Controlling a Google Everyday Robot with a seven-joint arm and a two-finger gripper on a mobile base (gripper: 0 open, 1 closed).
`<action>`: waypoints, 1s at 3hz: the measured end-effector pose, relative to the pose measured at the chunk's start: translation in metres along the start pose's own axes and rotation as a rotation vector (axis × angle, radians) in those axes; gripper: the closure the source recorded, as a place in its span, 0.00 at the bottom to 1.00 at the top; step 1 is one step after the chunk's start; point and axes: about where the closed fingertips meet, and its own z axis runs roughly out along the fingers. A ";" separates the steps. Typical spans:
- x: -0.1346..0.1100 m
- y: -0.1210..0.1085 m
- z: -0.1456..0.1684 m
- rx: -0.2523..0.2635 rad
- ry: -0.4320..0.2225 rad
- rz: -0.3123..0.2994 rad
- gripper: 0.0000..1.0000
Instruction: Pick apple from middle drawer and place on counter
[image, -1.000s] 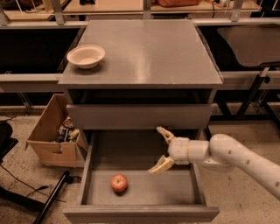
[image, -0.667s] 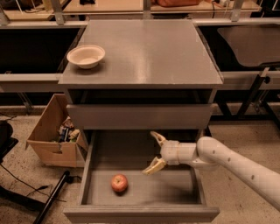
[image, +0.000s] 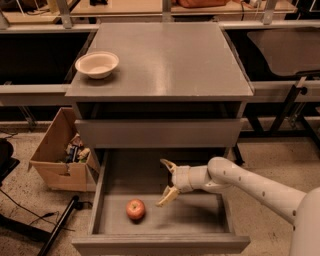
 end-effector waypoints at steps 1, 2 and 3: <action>0.001 0.023 0.033 -0.059 0.023 -0.022 0.00; 0.016 0.039 0.060 -0.097 0.057 -0.007 0.00; 0.036 0.051 0.077 -0.139 0.126 0.008 0.00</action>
Offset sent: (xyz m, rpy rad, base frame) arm -0.0354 0.0698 -0.0752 -0.1053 0.0859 0.1035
